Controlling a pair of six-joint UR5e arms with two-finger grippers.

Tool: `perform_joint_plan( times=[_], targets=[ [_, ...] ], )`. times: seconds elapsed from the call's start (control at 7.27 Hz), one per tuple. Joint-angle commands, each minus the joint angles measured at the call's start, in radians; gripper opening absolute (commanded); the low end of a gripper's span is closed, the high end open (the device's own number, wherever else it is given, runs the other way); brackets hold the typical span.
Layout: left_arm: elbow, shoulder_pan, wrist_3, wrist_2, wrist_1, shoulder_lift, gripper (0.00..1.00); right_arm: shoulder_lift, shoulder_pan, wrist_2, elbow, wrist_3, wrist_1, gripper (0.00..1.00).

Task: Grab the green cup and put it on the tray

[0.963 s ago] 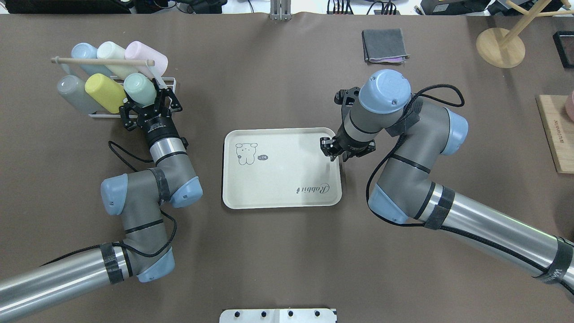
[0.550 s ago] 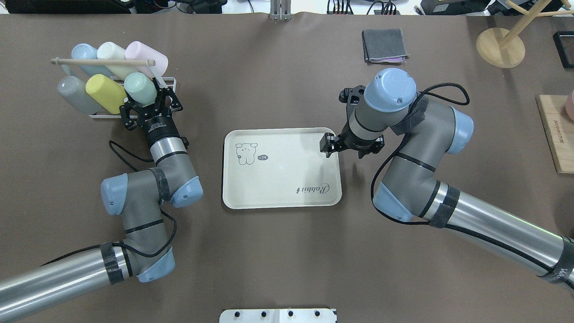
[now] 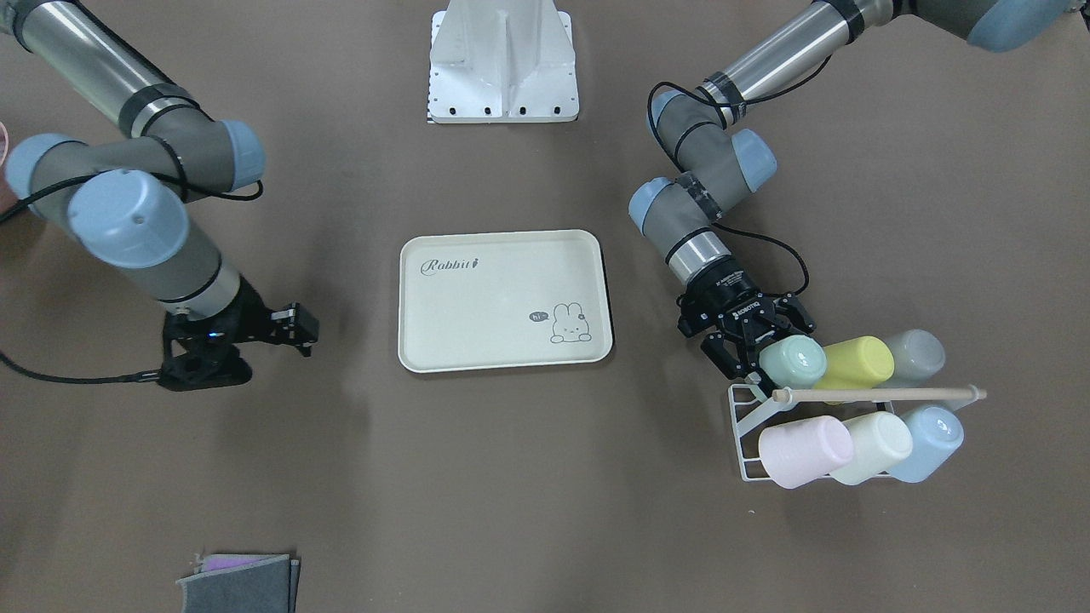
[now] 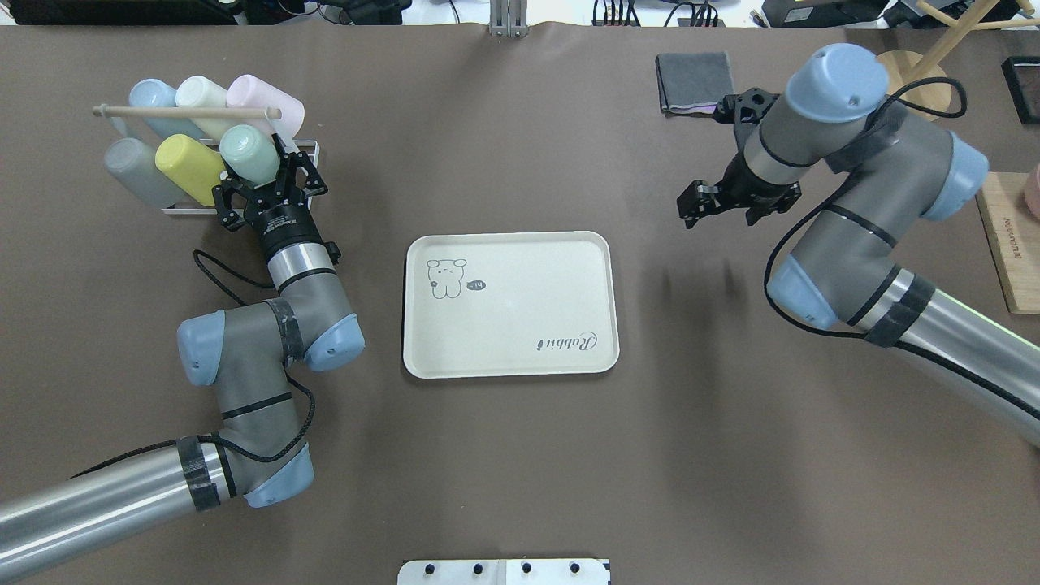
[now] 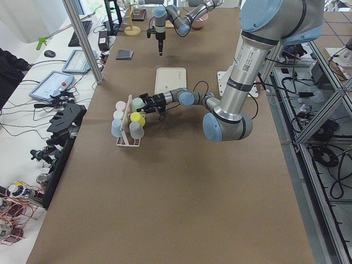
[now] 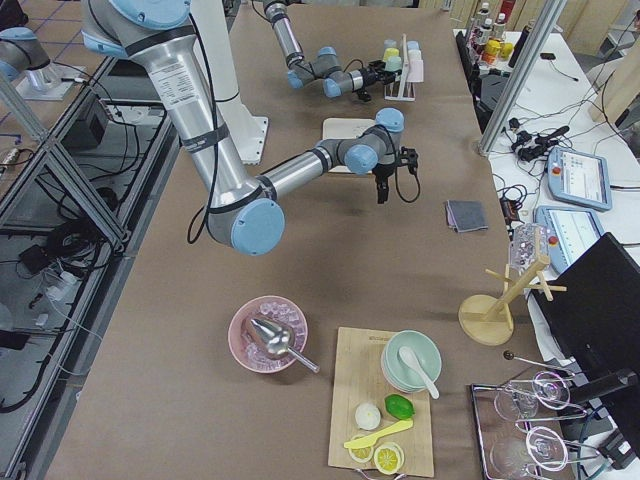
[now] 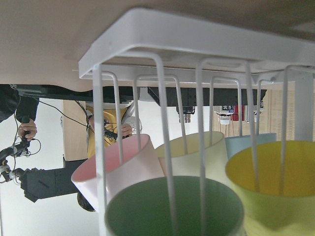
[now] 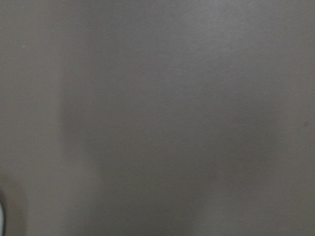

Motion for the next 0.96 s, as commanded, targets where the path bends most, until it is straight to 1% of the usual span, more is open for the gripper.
perform_joint_plan(
  times=[0.0, 0.28, 0.41, 0.55, 0.83],
  targets=[
    [-0.014, -0.001, 0.003, 0.0, -0.003, 0.006, 0.12, -0.114, 0.175, 0.075, 0.002, -0.218, -0.002, 1.0],
    [-0.061, -0.001, 0.008, 0.0, -0.004, 0.034, 0.12, -0.25, 0.342, 0.138, 0.008, -0.393, 0.0, 1.0],
    [-0.066, 0.0, 0.009, 0.0, -0.004, 0.04, 0.12, -0.312, 0.417, 0.163, 0.01, -0.497, 0.0, 1.0],
    [-0.068, 0.002, 0.012, 0.0, -0.003, 0.04, 0.12, -0.364, 0.473, 0.171, 0.019, -0.569, 0.0, 1.0],
    [-0.077, 0.011, 0.015, 0.0, -0.001, 0.041, 0.13, -0.462, 0.546, 0.171, 0.054, -0.639, 0.0, 1.0]
  ],
)
